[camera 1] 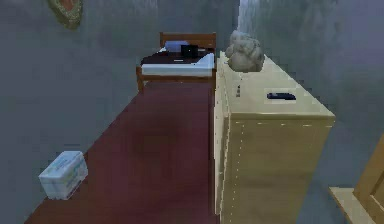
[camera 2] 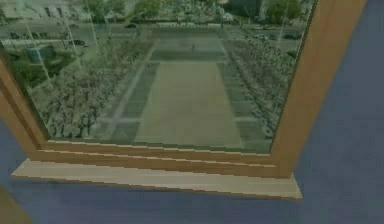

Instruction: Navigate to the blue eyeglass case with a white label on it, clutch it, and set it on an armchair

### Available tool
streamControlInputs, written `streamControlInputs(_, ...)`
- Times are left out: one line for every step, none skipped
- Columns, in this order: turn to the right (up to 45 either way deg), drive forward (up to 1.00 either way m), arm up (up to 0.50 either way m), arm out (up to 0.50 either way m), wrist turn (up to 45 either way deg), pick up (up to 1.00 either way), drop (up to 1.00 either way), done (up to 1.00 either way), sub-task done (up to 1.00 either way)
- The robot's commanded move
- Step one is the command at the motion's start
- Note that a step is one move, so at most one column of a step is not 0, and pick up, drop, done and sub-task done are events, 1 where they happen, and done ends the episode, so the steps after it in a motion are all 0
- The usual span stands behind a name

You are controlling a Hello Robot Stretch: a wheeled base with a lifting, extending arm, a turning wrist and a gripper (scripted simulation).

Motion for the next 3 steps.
streamControlInputs(0.0,0.35,0.0,0.0,0.0,0.0,0.0,0.0,0.0)
streamControlInputs(-45.0,0.0,0.0,0.0,0.0,0.0,0.0,0.0,0.0)
streamControlInputs(-12.0,0.0,0.0,0.0,0.0,0.0,0.0,0.0,0.0)
